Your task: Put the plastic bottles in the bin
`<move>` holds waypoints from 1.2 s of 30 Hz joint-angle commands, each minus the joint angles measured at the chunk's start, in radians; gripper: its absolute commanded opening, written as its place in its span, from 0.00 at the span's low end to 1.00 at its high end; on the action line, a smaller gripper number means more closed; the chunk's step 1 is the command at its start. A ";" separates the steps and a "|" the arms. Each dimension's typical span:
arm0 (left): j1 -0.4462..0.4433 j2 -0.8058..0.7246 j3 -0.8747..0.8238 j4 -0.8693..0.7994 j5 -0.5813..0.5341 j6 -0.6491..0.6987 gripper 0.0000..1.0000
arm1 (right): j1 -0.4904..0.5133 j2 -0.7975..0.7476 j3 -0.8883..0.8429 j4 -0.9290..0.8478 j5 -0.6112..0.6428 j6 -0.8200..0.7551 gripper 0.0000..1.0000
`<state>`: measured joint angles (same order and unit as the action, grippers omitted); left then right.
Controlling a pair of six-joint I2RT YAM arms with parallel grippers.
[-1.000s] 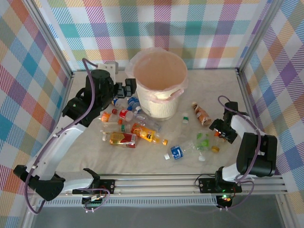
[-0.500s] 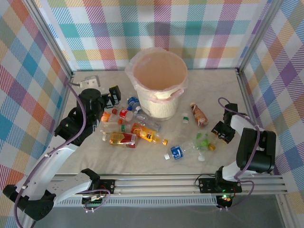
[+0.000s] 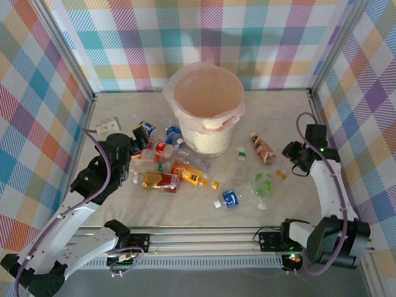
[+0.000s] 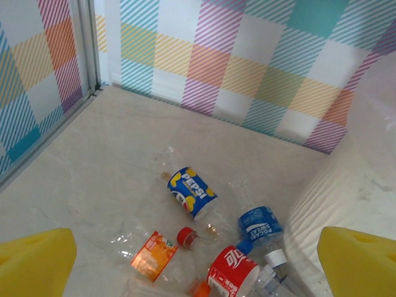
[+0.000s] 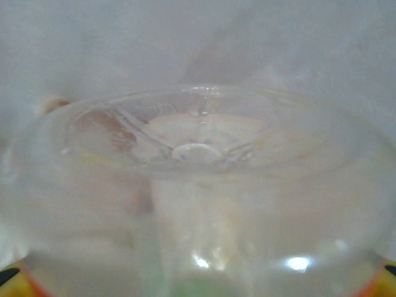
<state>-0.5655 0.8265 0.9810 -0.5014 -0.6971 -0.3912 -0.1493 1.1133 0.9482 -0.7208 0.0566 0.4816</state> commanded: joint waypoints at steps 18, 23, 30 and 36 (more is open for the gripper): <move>0.000 -0.064 -0.194 0.067 0.013 -0.131 1.00 | 0.351 0.185 0.727 0.044 -0.045 -0.088 0.20; 0.000 -0.066 -0.232 0.100 0.053 -0.147 1.00 | 0.442 0.321 0.891 0.107 -0.025 -0.126 0.20; 0.000 -0.065 -0.260 0.115 0.082 -0.162 1.00 | 0.517 0.516 1.076 0.170 -0.041 -0.159 0.20; 0.000 -0.084 -0.289 0.139 0.087 -0.162 1.00 | 0.583 0.679 1.210 0.161 -0.030 -0.202 0.20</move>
<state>-0.5655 0.7647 0.7120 -0.4084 -0.6170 -0.5392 0.4019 1.7473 2.0918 -0.5915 0.0196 0.3279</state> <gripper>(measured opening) 0.999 0.581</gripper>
